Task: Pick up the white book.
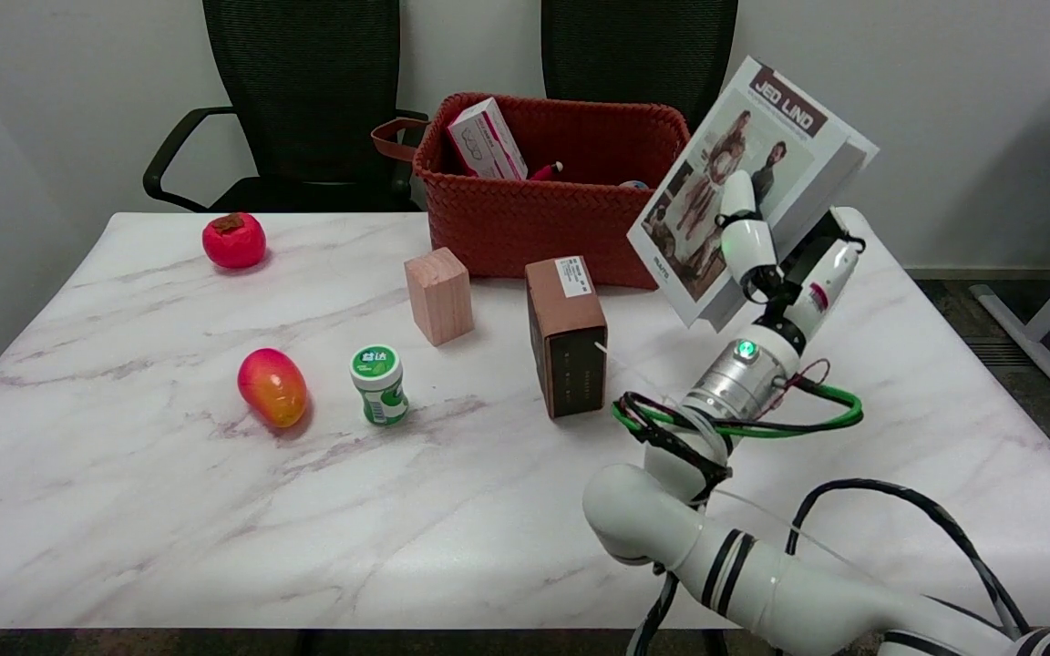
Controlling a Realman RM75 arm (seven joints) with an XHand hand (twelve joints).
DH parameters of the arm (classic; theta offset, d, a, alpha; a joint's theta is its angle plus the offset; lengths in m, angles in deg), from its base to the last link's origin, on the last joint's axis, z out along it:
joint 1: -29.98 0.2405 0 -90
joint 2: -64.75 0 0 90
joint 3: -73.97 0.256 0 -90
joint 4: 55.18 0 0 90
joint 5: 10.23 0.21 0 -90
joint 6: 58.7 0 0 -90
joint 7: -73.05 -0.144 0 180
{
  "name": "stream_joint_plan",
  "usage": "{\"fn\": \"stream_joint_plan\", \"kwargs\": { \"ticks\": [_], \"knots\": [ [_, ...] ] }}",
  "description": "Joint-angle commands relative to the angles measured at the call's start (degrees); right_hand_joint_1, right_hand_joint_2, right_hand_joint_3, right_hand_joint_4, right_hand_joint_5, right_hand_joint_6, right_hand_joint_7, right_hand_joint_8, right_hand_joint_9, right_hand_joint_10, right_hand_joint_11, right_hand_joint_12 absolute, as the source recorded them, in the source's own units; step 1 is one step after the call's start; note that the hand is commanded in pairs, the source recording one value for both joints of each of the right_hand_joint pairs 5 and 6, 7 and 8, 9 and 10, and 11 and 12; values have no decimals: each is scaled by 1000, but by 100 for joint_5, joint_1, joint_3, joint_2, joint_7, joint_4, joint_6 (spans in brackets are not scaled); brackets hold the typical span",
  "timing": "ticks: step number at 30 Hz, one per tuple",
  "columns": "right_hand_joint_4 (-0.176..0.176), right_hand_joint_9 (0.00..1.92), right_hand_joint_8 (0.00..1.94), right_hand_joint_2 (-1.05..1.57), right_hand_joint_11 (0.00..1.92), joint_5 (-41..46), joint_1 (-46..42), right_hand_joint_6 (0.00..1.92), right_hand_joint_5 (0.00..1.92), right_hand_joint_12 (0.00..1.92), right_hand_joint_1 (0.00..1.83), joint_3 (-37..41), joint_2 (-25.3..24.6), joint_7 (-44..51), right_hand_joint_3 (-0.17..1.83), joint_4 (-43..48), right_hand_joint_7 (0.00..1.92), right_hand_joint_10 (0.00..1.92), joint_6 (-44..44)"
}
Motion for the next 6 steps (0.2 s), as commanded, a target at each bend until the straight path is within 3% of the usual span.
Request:
{"fn": "stream_joint_plan", "kwargs": {
  "ticks": [1,6],
  "knots": [
    [0,1294,1529,1036,1143,-271,485,949,949,1143,1077,134,542,624,355,395,1529,1294,-835],
    [0,1307,1533,1032,1137,-267,632,951,951,1137,1074,283,664,624,355,395,1533,1307,-1220]
  ]
}}
